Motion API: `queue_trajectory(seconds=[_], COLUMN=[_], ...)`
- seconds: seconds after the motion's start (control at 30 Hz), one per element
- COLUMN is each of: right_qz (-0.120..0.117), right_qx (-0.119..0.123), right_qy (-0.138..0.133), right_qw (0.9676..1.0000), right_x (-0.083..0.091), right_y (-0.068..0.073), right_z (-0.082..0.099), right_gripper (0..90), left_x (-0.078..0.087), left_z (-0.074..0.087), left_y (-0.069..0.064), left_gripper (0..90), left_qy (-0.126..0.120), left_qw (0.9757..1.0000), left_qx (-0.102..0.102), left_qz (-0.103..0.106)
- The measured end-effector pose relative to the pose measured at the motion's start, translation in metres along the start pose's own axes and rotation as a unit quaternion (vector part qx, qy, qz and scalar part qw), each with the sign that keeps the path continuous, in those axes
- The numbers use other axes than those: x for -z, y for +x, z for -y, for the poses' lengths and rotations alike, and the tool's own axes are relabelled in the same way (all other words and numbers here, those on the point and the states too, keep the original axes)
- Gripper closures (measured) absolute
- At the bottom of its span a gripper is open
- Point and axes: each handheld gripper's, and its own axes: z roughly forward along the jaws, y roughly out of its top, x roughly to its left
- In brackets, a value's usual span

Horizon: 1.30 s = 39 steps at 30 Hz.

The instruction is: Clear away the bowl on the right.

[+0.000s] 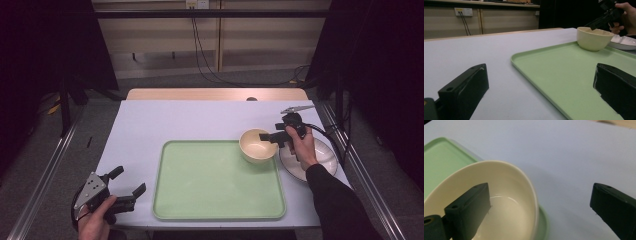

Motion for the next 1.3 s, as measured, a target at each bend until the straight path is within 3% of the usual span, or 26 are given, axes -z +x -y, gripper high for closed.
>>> queue_trajectory(seconds=[0.13, 0.37, 0.67, 0.77, 0.93, 1.07, 1.3], right_qz=[0.015, 0.031, 0.044, 0.056, 0.057, 0.081, 0.078], right_qx=[-0.001, 0.022, 0.029, 0.029, 0.038, 0.045, 0.047], right_qy=[-0.013, -0.044, -0.050, -0.063, -0.076, -0.094, -0.106], right_qw=[0.9998, 0.9983, 0.9974, 0.9960, 0.9948, 0.9913, 0.9901], right_x=[0.002, 0.008, 0.022, 0.026, 0.035, 0.039, 0.051], right_y=[0.002, 0.005, 0.006, 0.008, 0.012, 0.017, 0.023], right_z=[0.002, 0.004, 0.008, 0.011, 0.018, 0.025, 0.035], right_gripper=[2.9, 2.2, 2.5, 2.9, 2.0, 1.9, 1.9], left_x=[0.000, 0.001, 0.001, 0.001, 0.001, 0.001, 0.001], left_z=[0.000, 0.000, 0.000, 0.000, 0.000, 0.000, 0.000], left_y=[0.000, 0.000, 0.000, -0.001, 0.000, -0.001, -0.001], left_gripper=[0.0, 0.0, 0.1, 0.0, 0.1, 0.1, 0.1], left_qy=[0.000, 0.002, 0.001, 0.001, 0.001, 0.002, 0.002], left_qw=[1.0000, 1.0000, 1.0000, 1.0000, 1.0000, 1.0000, 1.0000], left_qx=[-0.001, -0.003, -0.002, 0.000, -0.001, -0.002, 0.001], left_qz=[-0.001, -0.002, -0.003, -0.007, -0.006, -0.006, -0.007])
